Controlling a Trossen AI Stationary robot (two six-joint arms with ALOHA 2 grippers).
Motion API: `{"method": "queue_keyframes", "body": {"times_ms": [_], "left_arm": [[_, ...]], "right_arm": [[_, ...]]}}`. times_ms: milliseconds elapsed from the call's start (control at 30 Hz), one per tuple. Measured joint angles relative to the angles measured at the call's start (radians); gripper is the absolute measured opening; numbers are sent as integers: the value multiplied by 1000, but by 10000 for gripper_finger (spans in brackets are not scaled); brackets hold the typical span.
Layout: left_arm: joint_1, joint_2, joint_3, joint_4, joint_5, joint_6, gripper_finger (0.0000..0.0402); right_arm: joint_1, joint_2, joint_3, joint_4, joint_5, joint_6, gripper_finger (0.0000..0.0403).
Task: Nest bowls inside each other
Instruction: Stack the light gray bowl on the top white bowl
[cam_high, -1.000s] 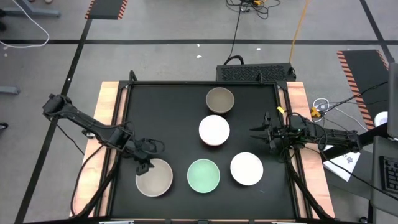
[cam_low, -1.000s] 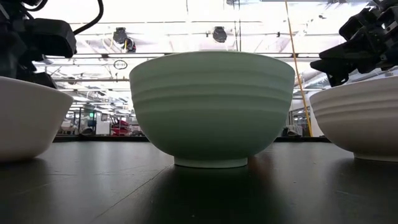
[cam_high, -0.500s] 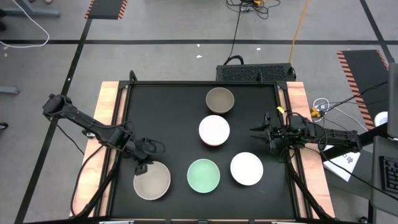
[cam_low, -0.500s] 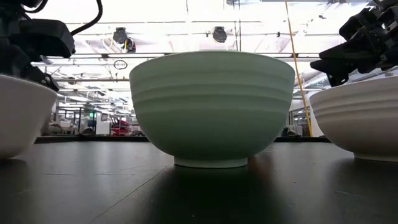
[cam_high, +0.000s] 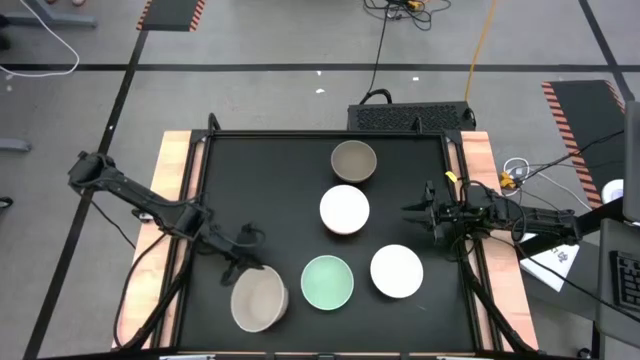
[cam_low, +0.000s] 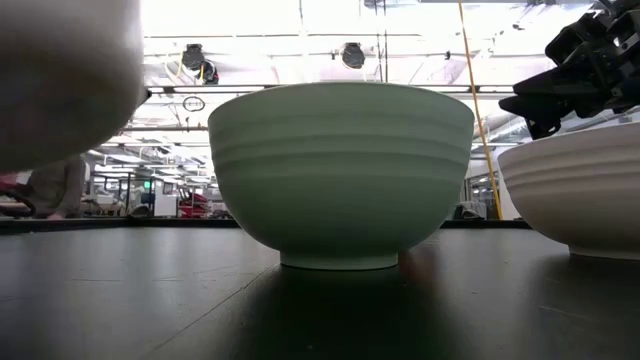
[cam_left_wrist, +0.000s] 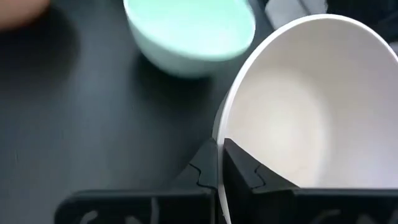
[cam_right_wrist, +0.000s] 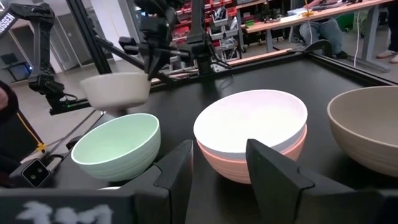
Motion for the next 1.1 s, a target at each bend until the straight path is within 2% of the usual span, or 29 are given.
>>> {"method": "queue_keyframes", "body": {"times_ms": [200,433,567,733,933,1100], "left_arm": [[78,0,0,92,-13,96,5],[204,0,0,237,39,259,5],[315,0,15,301,102,339,4],[483,17,78,314,120,361,5],[674,86,208,297,320,395,4],[772,245,393,202,440,417,5]], "right_arm": [[0,0,-2,9,0,-3,143],[0,0,-2,10,0,-3,143],[0,0,-2,11,0,-4,143],[0,0,-2,11,0,-4,143],[0,0,-2,11,1,-12,143],[0,9,-2,11,0,-16,143]]}}
